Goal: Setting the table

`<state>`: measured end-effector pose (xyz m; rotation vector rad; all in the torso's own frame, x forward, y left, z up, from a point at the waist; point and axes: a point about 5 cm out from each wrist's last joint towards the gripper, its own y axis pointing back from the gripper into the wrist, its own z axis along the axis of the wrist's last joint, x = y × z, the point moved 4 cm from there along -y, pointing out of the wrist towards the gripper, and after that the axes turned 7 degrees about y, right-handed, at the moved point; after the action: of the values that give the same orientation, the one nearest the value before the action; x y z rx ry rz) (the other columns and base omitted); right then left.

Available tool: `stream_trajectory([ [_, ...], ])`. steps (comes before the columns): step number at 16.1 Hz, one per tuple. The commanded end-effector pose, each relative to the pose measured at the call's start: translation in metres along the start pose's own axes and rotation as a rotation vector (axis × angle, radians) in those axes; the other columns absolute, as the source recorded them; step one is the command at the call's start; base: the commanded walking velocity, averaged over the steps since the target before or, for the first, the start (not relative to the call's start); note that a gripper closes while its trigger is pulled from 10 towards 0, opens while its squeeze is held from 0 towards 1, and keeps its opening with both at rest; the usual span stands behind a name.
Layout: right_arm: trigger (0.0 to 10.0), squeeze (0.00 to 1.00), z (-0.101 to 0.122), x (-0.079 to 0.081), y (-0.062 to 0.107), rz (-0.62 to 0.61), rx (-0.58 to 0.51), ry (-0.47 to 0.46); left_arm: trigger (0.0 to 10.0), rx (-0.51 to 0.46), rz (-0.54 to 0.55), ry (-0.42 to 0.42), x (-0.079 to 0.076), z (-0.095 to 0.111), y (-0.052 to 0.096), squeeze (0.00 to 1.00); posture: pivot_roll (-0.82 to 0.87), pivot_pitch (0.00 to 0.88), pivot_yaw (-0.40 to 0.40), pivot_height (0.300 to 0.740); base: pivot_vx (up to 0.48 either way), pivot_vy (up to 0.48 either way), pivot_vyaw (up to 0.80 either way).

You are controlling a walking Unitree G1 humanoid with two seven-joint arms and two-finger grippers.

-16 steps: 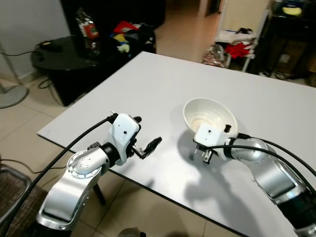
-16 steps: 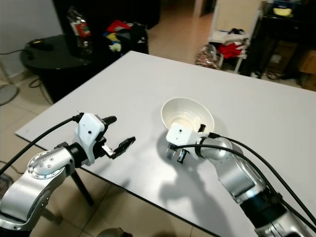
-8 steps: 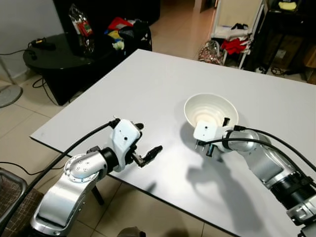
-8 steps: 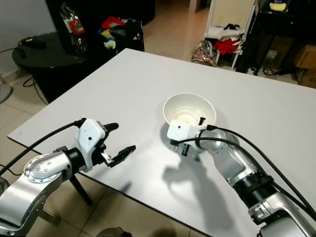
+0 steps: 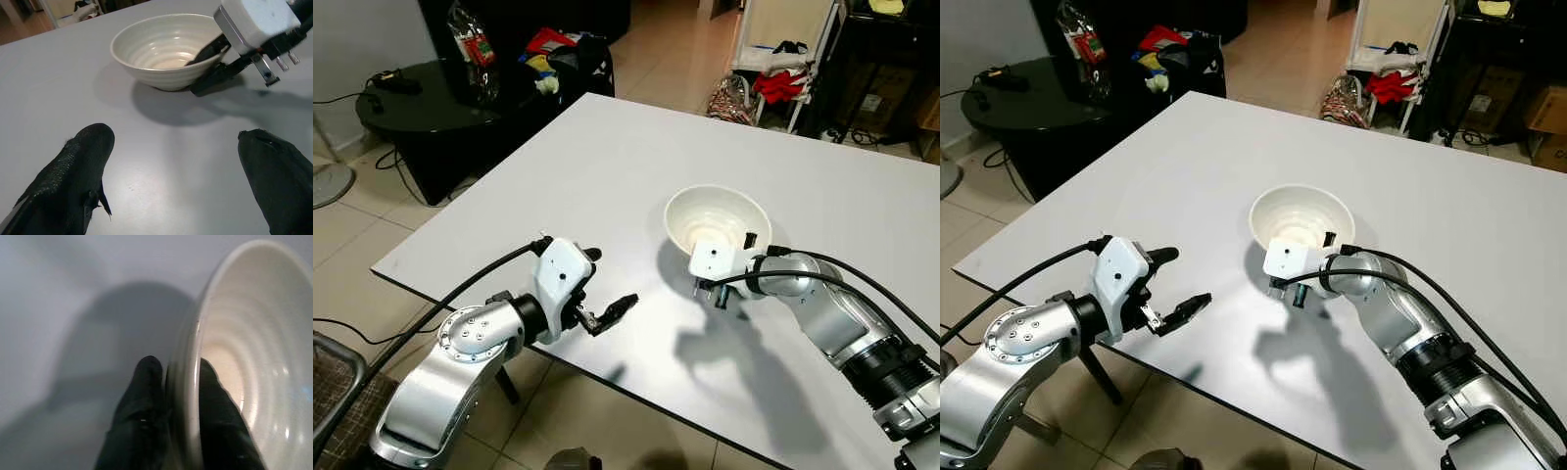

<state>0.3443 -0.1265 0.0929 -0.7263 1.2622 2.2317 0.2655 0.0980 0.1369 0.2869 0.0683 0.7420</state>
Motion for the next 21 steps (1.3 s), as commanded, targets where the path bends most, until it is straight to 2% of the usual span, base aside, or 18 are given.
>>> stream_trajectory([
  [1,10.0,1.00,0.003,-0.007,0.005,-0.006,-0.018,-0.010,10.0,0.005,-0.021,-0.001,-0.003,0.001,0.001,0.00,0.07,0.000,0.054,0.740,0.000,0.000,0.00],
  [8,10.0,1.00,0.029,-0.008,0.025,0.024,-0.118,0.019,10.0,0.005,-0.050,0.009,-0.007,0.001,0.000,0.00,0.06,0.000,0.067,0.740,0.000,0.000,0.00],
  [9,10.0,1.00,0.044,-0.014,0.038,0.003,-0.169,0.043,10.0,-0.005,-0.038,0.012,-0.003,0.003,0.001,0.00,0.06,0.000,0.067,0.740,0.000,0.000,0.00],
  [11,10.0,1.00,0.065,-0.023,0.057,-0.055,-0.259,0.003,10.0,-0.018,-0.014,0.017,0.002,0.004,0.003,0.00,0.05,0.000,0.070,0.740,0.000,0.000,0.00],
  [12,10.0,1.00,0.084,-0.031,0.079,-0.130,-0.359,-0.072,10.0,-0.040,0.017,0.022,0.008,0.007,0.004,0.00,0.05,0.000,0.069,0.740,0.000,0.000,0.00],
  [13,10.0,1.00,0.097,-0.034,0.094,-0.182,-0.434,-0.123,10.0,-0.062,0.043,0.029,0.012,0.011,0.005,0.00,0.05,0.000,0.070,0.740,0.000,0.000,0.00],
  [14,10.0,1.00,0.102,-0.035,0.099,-0.219,-0.468,-0.156,10.0,-0.080,0.060,0.031,0.014,0.014,0.005,0.00,0.05,0.000,0.073,0.740,0.000,0.000,0.00],
  [15,10.0,1.00,0.106,-0.036,0.104,-0.292,-0.506,-0.233,10.0,-0.107,0.090,0.030,0.019,0.020,0.006,0.00,0.04,0.000,0.081,0.740,0.000,0.000,0.43],
  [16,10.0,1.00,0.107,-0.038,0.105,-0.360,-0.528,-0.314,10.0,-0.136,0.127,0.033,0.024,0.025,0.007,0.00,0.03,0.000,0.085,0.740,0.000,0.000,0.80],
  [18,10.0,1.00,0.108,-0.039,0.108,-0.406,-0.535,-0.367,10.0,-0.160,0.163,0.039,0.029,0.029,0.009,0.00,0.03,0.000,0.087,0.740,0.000,0.000,0.80],
  [21,10.0,1.00,0.091,-0.017,0.092,-0.443,-0.492,-0.565,10.0,-0.220,0.419,0.060,0.056,0.035,0.019,0.00,0.04,0.000,0.078,0.740,0.000,0.000,0.80],
])
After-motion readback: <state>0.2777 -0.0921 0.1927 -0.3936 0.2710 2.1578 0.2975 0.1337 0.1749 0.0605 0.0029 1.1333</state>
